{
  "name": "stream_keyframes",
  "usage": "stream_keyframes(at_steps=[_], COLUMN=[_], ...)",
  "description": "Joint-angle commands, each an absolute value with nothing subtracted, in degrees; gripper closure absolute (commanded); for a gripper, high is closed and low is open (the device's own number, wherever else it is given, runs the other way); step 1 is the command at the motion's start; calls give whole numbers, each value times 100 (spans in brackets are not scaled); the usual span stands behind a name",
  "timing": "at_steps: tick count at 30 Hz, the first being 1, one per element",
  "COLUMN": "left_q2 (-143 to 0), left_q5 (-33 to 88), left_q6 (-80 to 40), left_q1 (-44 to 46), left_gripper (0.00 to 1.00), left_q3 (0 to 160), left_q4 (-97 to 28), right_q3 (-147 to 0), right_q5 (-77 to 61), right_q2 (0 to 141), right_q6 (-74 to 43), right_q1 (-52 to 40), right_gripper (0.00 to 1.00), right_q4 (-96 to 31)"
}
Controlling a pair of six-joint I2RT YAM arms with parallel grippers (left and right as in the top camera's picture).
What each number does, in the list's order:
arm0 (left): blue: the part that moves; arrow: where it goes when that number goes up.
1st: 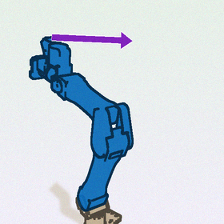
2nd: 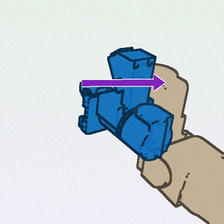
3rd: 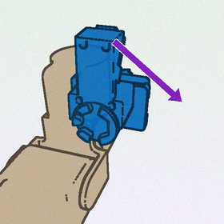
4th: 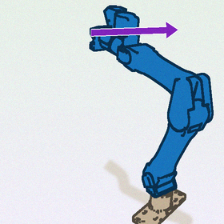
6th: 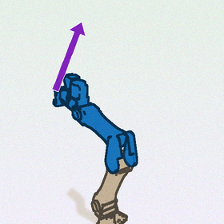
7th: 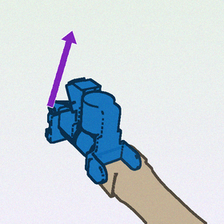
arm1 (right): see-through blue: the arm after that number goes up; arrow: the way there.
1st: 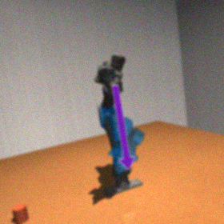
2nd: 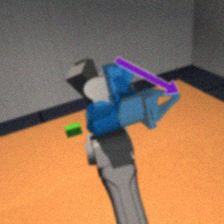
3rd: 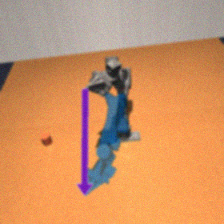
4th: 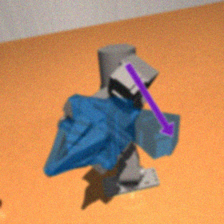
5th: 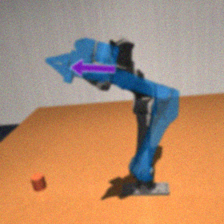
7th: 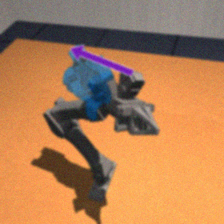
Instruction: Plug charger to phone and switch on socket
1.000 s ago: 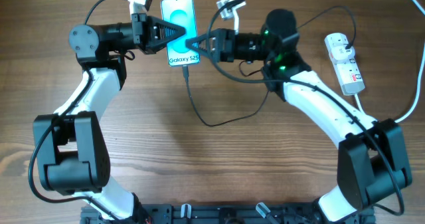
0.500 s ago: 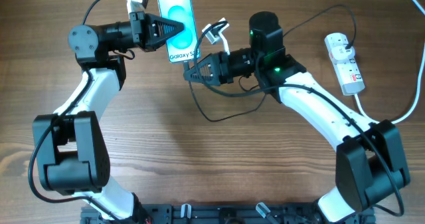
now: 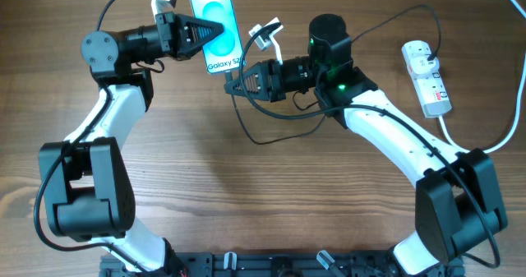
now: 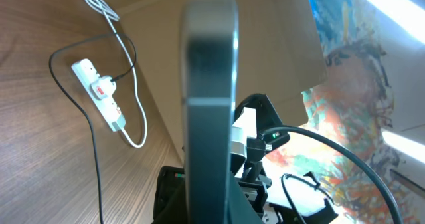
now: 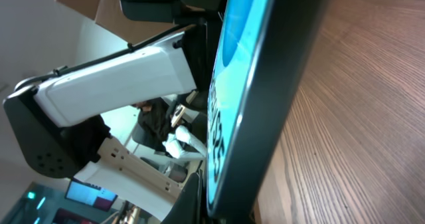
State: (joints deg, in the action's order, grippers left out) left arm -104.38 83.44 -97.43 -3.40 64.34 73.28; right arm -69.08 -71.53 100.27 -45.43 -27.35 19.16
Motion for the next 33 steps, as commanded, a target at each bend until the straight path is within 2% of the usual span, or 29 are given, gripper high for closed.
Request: stream_keyframes(at_steps=[1,11,22,33], left_q2=[-10385,-10385,-10385,-10383], left_q5=[8873,9024,9032,9035], left_q6=[-9614,-9618,-9623,-9642], left_q1=[-283,163,161,161], left_gripper=[96,96,96,96], left_q3=[6449,6449,6449,6449], left_q4=[7371,7701,7572,7251], right_q3=[-6967,-6967,-6969,-6969], right_q5=[-6652,-6521,-7081,-7059], right_q2=[10018,10018,10018,10018], right_q6=[-5116,-5446,-5380,-5419], right_q1=[-2692,-2558,-2296,-2224], right_gripper=[96,96,96,96], right_q4=[2314,2329,2331,2335])
